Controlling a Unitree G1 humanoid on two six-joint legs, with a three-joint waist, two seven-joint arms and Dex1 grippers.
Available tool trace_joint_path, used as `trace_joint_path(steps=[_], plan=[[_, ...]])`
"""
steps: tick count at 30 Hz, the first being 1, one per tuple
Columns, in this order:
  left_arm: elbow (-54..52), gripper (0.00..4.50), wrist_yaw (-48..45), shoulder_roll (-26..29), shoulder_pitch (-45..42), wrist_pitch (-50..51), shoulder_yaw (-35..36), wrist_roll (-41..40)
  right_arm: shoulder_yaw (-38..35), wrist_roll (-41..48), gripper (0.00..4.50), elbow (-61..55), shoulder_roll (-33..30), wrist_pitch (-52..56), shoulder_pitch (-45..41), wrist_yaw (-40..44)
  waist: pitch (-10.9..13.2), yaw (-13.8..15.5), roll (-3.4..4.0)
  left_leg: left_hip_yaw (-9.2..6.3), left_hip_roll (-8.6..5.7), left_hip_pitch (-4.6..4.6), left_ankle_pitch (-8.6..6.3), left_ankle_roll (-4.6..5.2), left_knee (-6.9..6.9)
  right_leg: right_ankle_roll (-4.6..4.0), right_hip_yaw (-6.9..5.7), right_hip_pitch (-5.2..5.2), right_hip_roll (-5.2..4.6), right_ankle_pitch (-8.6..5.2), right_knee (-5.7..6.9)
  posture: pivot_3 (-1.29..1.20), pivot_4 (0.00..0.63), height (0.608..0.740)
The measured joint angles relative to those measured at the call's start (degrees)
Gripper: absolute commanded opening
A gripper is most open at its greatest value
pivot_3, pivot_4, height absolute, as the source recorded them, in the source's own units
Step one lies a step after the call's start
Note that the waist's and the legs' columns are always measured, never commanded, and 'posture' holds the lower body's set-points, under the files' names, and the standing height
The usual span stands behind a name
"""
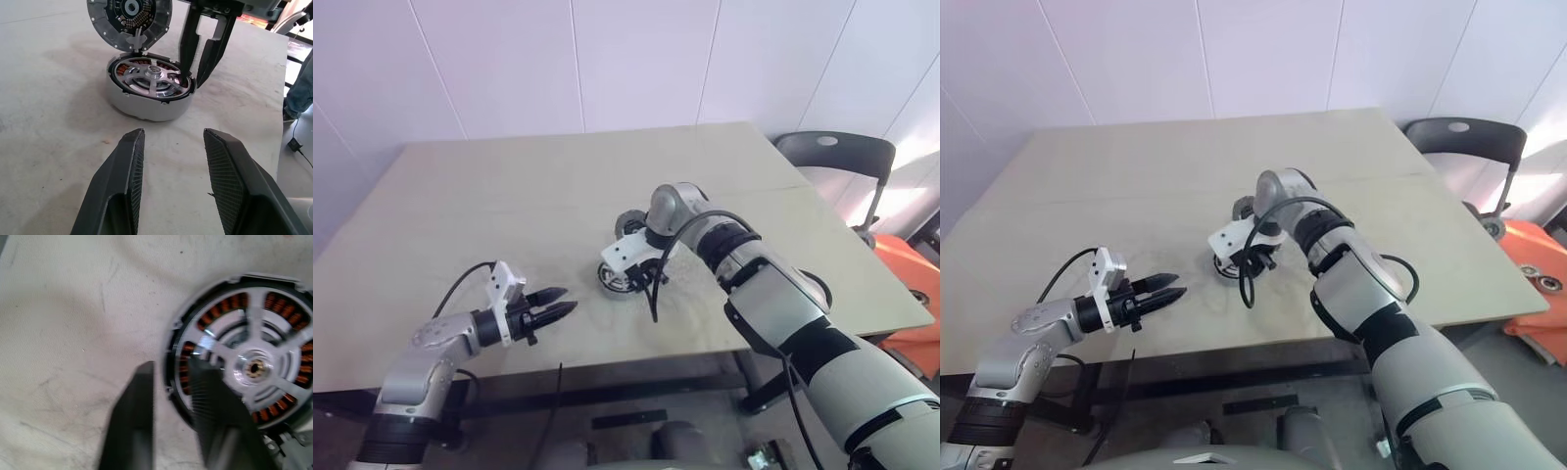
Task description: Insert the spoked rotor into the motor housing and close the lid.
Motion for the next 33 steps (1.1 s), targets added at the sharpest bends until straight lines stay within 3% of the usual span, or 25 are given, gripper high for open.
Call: trace_joint_path(steps=[7,16,23,33], plan=[[-0.41,2.07,-0.02,0.0,0.03,0.0,0.0,0.0,-1.01,1.24,1.58,-0.78,0.48,1.9,-0.05,0.5,0.0,0.15,0.0,-0.02,0.01,0.01,0.02,-0.02,0.05,0.0,0.01,-0.01,0.05,0.0,0.1,0.0,0.0,0.74],[-0.4,2.07,-0.25,0.05,-0.05,0.0,0.0,0.0,-0.69,9.05,1.58,-7.03,-5.13,-7.1,-0.06,4.59,0.0,0.22,0.0,-0.03,-0.03,-0.16,0.01,-0.01,-0.06,0.02,-0.02,-0.08,-0.03,0.01,-0.13,0.0,0.0,0.74],[0.42,2.07,-0.98,0.19,-0.84,-0.01,0.0,0.0,4.16,-0.05,1.58,-3.64,-9.93,-25.43,-0.03,-8.05,0.0,0.19,0.0,-0.01,-0.03,-0.14,0.01,-0.01,-0.08,0.0,-0.01,-0.08,-0.02,0.0,-0.13,0.0,0.0,0.74],[0.91,2.07,-1.26,0.19,-1.26,-0.08,0.0,0.03,7.53,-8.06,1.58,0.75,-9.14,-29.74,-0.1,-20.49,0.0,0.17,0.01,0.0,-0.03,-0.1,0.02,-0.01,-0.07,0.0,0.01,-0.04,-0.01,-0.01,-0.13,0.0,0.0,0.74]])
